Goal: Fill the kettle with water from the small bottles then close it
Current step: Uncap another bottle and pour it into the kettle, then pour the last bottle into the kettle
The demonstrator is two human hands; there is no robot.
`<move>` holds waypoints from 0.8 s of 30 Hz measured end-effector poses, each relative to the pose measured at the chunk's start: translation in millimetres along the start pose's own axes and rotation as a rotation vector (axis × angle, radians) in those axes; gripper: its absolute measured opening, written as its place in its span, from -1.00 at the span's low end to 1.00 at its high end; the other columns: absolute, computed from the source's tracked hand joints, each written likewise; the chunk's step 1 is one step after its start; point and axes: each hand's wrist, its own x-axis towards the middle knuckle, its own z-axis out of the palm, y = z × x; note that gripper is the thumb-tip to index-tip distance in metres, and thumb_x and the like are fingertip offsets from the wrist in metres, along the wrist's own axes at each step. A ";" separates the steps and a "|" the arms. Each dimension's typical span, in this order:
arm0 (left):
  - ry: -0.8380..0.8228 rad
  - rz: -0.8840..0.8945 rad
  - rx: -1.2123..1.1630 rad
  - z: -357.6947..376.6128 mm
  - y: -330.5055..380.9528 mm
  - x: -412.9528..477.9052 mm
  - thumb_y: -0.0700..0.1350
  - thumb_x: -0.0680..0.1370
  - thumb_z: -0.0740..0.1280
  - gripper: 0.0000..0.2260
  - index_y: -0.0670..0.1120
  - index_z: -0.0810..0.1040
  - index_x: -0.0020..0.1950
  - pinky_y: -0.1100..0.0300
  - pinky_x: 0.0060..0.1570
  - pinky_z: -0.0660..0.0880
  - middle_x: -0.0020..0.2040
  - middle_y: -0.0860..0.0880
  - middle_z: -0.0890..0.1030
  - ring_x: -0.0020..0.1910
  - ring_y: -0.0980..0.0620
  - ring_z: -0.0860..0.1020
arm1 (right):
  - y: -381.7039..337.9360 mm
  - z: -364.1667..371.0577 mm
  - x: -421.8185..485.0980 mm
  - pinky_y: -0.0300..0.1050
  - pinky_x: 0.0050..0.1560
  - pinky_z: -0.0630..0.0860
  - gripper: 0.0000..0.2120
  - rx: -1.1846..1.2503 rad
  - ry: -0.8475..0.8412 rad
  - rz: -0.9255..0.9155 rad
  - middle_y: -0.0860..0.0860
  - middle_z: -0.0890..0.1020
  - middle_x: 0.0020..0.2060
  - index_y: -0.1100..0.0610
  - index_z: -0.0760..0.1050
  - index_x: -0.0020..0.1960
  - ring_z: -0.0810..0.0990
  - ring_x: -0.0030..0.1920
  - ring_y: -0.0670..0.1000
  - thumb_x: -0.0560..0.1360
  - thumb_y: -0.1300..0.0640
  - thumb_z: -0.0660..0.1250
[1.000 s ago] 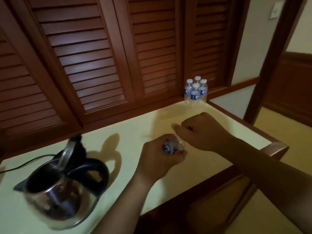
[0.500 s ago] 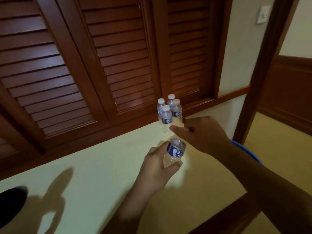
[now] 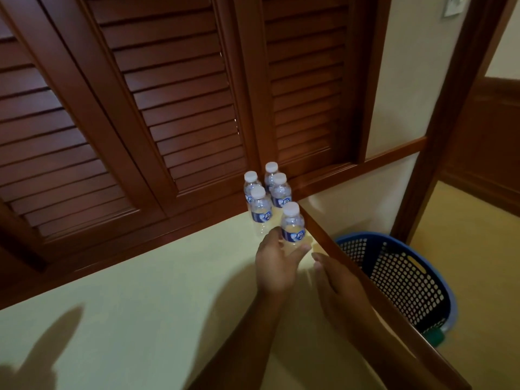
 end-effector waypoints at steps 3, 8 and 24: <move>0.037 0.025 0.055 13.0 4.3 14.4 0.11 0.46 0.58 -0.59 -0.09 0.63 0.17 0.16 -0.09 0.46 0.01 -0.03 0.69 -0.03 -0.04 0.61 | 8.1 -10.4 0.2 -0.24 0.26 0.28 -0.69 -0.010 -0.086 0.029 -0.15 0.52 0.29 -0.03 0.46 0.39 0.46 0.30 -0.12 0.69 0.04 0.13; 0.021 0.006 0.177 28.7 -4.7 28.3 0.19 0.48 0.54 -0.56 -0.15 0.63 0.09 0.14 -0.13 0.44 -0.03 -0.12 0.69 -0.04 -0.11 0.63 | 11.9 -15.2 7.1 -0.09 0.34 0.42 -0.72 0.043 -0.114 0.051 -0.15 0.55 0.25 -0.08 0.48 0.36 0.51 0.27 -0.12 0.69 0.04 0.14; 0.120 0.007 -0.071 -97.5 -31.3 -100.4 -0.02 0.63 0.37 -0.93 0.04 0.64 0.05 0.28 -0.10 0.57 -0.14 0.11 0.68 -0.13 0.10 0.65 | -12.1 28.3 -28.0 -0.36 0.36 0.27 -0.63 -0.034 -0.168 -0.210 -0.10 0.55 0.32 -0.07 0.47 0.39 0.48 0.30 -0.15 0.61 -0.08 0.20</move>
